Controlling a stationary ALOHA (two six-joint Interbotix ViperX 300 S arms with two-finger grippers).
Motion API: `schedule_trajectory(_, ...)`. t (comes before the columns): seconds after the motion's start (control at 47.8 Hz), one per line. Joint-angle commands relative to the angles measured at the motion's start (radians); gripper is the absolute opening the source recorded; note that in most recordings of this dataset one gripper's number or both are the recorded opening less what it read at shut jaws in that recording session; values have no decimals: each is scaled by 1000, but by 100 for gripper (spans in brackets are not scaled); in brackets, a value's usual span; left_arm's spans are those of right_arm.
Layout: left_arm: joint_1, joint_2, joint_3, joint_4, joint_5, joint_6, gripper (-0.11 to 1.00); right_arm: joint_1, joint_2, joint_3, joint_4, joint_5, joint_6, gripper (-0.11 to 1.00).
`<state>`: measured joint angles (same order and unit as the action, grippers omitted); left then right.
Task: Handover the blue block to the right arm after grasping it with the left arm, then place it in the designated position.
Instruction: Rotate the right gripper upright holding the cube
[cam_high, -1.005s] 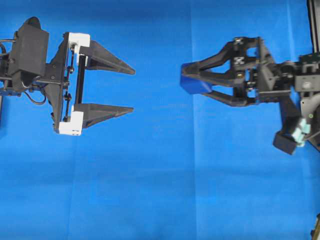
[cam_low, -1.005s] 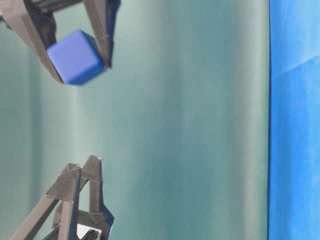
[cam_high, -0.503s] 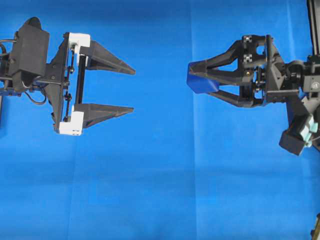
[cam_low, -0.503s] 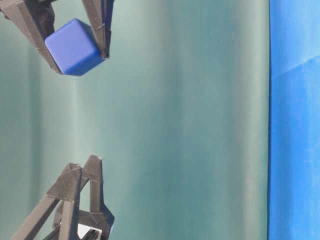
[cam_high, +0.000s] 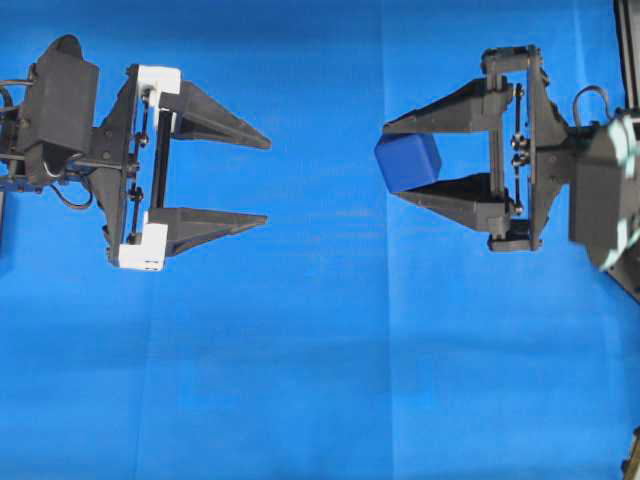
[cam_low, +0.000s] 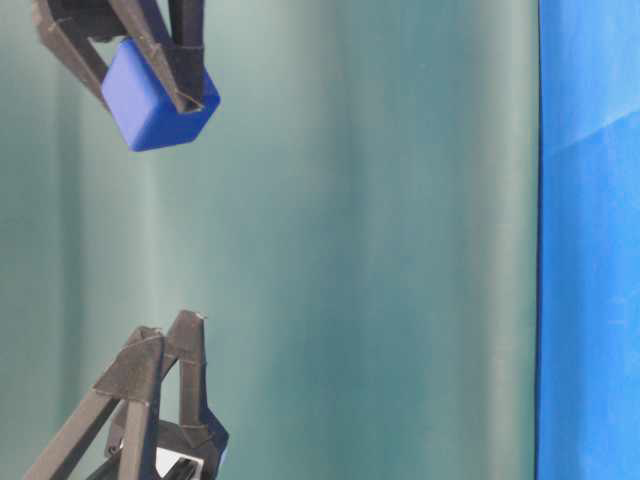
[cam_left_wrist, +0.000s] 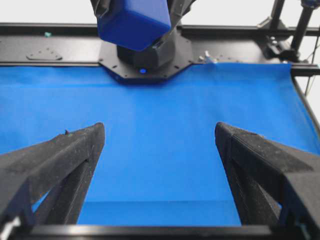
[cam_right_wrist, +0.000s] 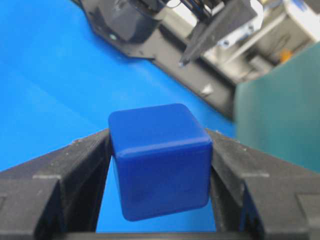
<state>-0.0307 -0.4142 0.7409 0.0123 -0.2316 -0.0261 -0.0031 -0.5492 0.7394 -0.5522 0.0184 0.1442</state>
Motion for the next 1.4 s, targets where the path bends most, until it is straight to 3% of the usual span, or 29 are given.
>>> schedule_trajectory(0.0, -2, -6, -23, 2, -5, 2, 93, 2, -12, -18, 8, 11, 104, 41)
schedule_trajectory(0.209, -2, -6, -25, 2, -5, 3, 93, 6, -14, -21, 8, 57, 342, 41)
schedule_trajectory(0.293, -2, -6, -26, 3, -5, 3, 93, 6, -17, -25, 6, 75, 379, 41)
schedule_trajectory(1.382, -2, -5, -29, 2, -5, 0, 93, 15, -18, -25, 6, 137, 390, 41)
